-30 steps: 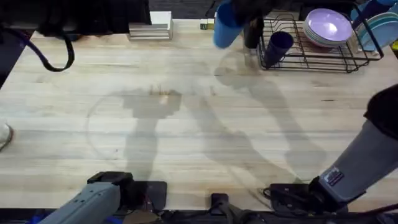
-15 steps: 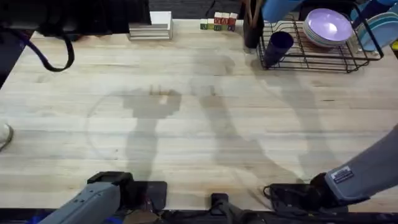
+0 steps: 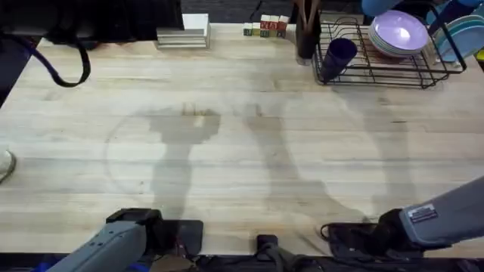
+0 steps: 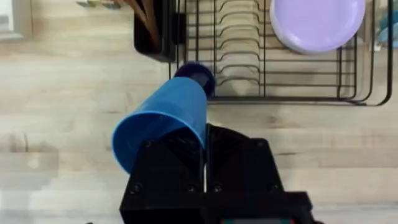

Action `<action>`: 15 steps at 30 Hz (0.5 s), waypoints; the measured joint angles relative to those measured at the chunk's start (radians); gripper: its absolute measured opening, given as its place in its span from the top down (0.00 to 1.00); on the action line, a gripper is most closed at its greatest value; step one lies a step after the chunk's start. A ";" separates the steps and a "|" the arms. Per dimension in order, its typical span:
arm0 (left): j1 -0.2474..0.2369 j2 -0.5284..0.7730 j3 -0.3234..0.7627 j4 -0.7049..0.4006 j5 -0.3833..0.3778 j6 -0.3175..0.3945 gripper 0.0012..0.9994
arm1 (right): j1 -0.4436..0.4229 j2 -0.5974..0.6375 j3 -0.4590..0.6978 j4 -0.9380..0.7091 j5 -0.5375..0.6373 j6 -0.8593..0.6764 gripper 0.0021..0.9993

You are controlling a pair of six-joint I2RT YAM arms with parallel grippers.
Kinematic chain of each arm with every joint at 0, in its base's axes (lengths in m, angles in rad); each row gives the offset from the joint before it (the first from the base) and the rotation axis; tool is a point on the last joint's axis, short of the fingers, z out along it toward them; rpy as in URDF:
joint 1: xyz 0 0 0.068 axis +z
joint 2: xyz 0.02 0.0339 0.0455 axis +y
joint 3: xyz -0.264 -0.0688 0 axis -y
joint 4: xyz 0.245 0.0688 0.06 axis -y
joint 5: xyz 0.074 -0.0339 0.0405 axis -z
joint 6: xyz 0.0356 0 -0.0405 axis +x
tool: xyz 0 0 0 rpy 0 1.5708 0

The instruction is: Pick up the cup on the table and put them onto the rack.

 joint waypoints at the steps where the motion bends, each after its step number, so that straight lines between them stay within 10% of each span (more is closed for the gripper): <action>1: 0.000 0.000 0.000 0.000 0.000 0.000 0.01 | 0.000 -0.006 -0.012 0.003 0.000 0.000 0.97; 15: 0.000 0.000 0.000 0.004 0.000 0.000 0.01 | -0.052 -0.105 -0.238 0.042 0.000 -0.001 0.97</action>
